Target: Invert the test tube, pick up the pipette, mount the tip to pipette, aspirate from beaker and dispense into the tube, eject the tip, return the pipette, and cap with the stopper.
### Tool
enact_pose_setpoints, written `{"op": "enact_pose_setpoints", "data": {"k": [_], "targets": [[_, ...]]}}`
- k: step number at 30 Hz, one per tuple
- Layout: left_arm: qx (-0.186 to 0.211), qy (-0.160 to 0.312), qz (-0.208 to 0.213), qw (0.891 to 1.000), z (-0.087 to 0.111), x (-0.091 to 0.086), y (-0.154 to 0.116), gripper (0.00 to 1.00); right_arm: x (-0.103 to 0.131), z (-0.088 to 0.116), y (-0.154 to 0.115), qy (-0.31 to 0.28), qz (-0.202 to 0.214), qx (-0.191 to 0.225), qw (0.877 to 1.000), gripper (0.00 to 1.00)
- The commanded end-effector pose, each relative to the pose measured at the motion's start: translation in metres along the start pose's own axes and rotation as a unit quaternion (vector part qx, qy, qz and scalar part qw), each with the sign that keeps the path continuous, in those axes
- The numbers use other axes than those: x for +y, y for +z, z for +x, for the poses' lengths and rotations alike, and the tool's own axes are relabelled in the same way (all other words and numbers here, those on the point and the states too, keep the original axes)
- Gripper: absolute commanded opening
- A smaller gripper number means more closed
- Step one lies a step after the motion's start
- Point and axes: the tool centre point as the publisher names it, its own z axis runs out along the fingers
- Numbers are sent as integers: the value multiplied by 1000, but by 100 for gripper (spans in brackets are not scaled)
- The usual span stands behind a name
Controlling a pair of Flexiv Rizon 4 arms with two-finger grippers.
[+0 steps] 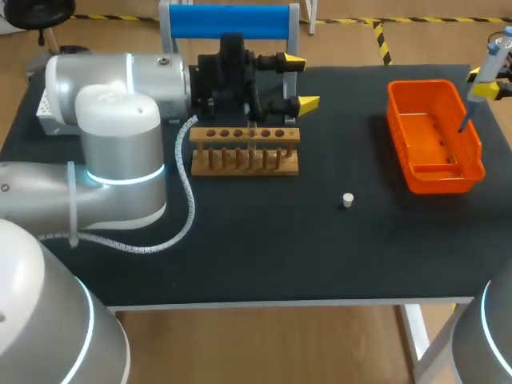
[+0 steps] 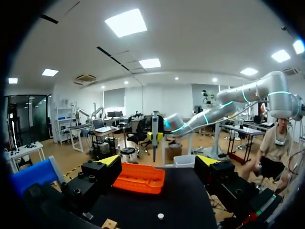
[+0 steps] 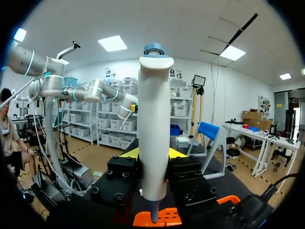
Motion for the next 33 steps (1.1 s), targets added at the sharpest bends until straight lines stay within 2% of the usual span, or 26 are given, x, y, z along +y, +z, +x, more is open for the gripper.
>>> {"op": "enact_pose_setpoints", "data": {"k": [1, 17, 27, 28, 33], "targets": [[-1, -1, -2, 1000, 0, -1, 2, 100, 1, 0, -1, 0, 1, 1, 1000, 0], [-1, -1, -2, 1000, 0, -1, 2, 100, 1, 0, -1, 0, 1, 1, 1000, 0], [-1, -1, -2, 1000, 0, -1, 2, 100, 0, 13, 124, 2, 6, 52, 999, 0], [-1, -1, -2, 1000, 0, -1, 2, 100, 1, 16, 136, 0, 17, 54, 998, 0], [-1, -1, -2, 1000, 0, -1, 2, 100, 6, 30, 180, 0, 26, 56, 998, 0]]}}
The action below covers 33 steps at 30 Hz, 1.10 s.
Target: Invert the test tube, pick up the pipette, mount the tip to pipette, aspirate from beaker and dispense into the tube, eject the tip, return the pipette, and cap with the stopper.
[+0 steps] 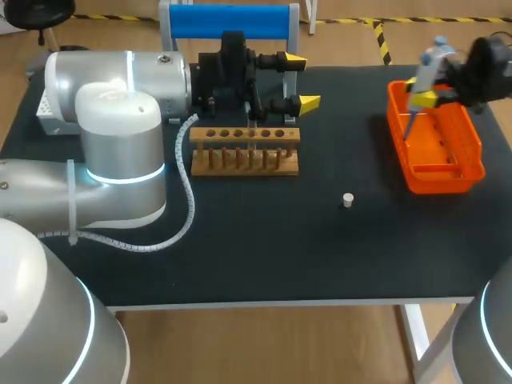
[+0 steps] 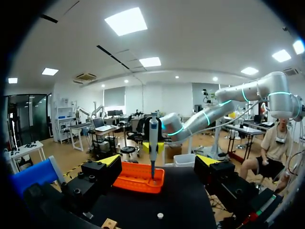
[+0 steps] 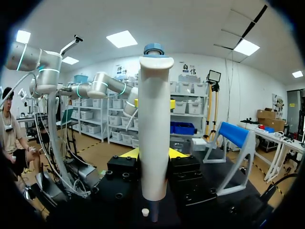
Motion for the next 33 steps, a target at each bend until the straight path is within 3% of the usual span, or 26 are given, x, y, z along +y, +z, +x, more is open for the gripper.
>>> {"op": "enact_pose_setpoints", "data": {"k": [1, 20, 33], "targets": [[-1, 0, 1, 1000, 0, 0, 1, 100, 12, 12, 59, 1, 13, -15, 1000, 0], [-1, 0, 1, 1000, 0, 0, 1, 100, 32, 23, 136, -14, 4, -32, 999, 0], [-1, 0, 1, 1000, 0, 0, 1, 100, 23, 12, 164, -14, -12, -46, 999, 0]]}}
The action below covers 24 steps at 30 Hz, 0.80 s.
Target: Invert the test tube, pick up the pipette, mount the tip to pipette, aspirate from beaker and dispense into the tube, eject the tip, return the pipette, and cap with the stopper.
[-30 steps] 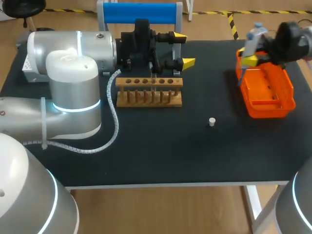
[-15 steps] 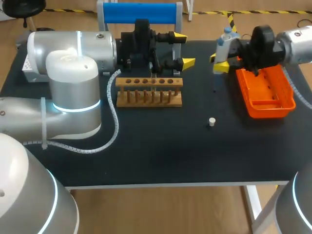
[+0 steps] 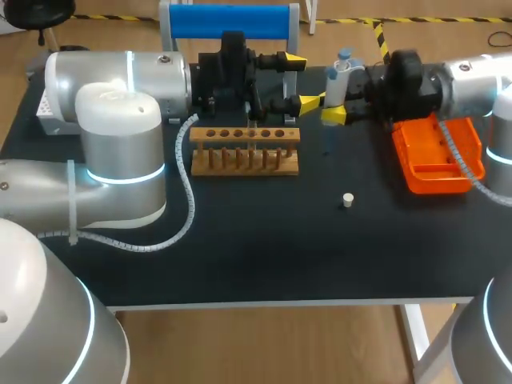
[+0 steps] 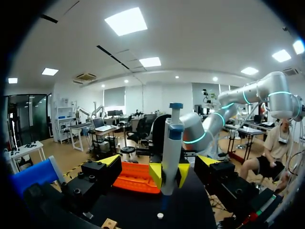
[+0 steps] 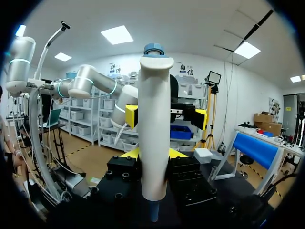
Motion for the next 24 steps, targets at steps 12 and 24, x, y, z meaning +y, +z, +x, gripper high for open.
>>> {"op": "enact_pose_setpoints", "data": {"k": [12, 24], "targets": [[-1, 0, 1, 1000, 0, 0, 1, 100, -3, -16, 27, -5, -10, -13, 1000, 0], [-1, 0, 1, 1000, 0, 0, 1, 100, 2, -25, 41, -12, -13, -17, 1000, 0]]}}
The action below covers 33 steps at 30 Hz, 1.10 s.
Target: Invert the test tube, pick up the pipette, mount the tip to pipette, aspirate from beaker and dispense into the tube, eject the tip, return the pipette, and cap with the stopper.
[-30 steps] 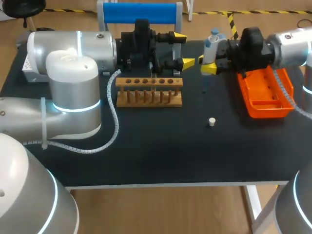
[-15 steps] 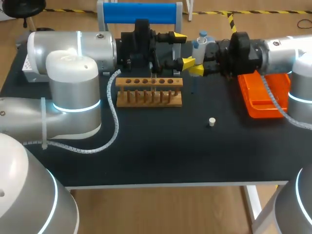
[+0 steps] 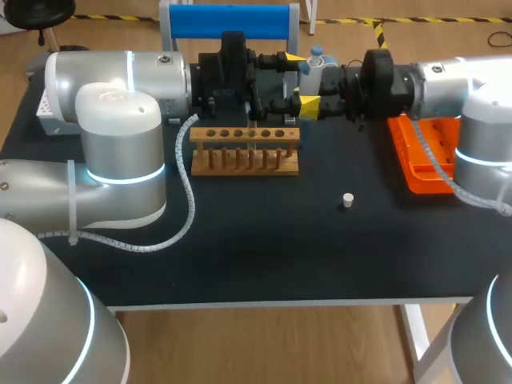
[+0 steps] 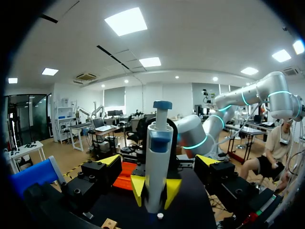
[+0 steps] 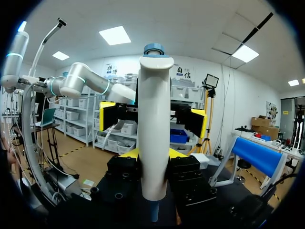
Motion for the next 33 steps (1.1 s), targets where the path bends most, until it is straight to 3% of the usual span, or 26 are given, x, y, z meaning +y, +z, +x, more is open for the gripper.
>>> {"op": "enact_pose_setpoints", "data": {"k": [1, 8, 11, 14, 16, 21, 25, 32, 33], "targets": [[0, 0, 1, 1000, 0, 0, 1, 100, 1, -2, 4, -3, 0, -2, 1000, 0], [0, 0, 1, 1000, 0, 0, 1, 98, 1, -3, 4, -3, 0, -5, 1000, 0], [0, 0, 1, 1000, 0, 0, 1, 80, 1, -3, 5, -3, 0, -5, 1000, 0], [0, 0, 1, 1000, 0, 0, 1, 49, 1, -3, 6, -3, -1, -6, 1000, 0], [0, 0, 1, 1000, 0, 0, 1, 47, 2, -3, 6, -3, -2, -6, 1000, 0], [0, 0, 1, 1000, 0, 0, 1, 30, 2, -3, 9, -2, -4, -5, 1000, 0], [0, 0, 1, 1000, 0, 0, 1, 0, 1, -4, 10, -1, -5, -3, 1000, 0], [0, 0, 1, 1000, 0, 0, 1, 0, 0, -4, 10, 1, 0, 3, 1000, 0], [0, 0, 1, 1000, 0, 0, 1, 0, 0, -4, 10, 1, 0, 2, 1000, 15]]}}
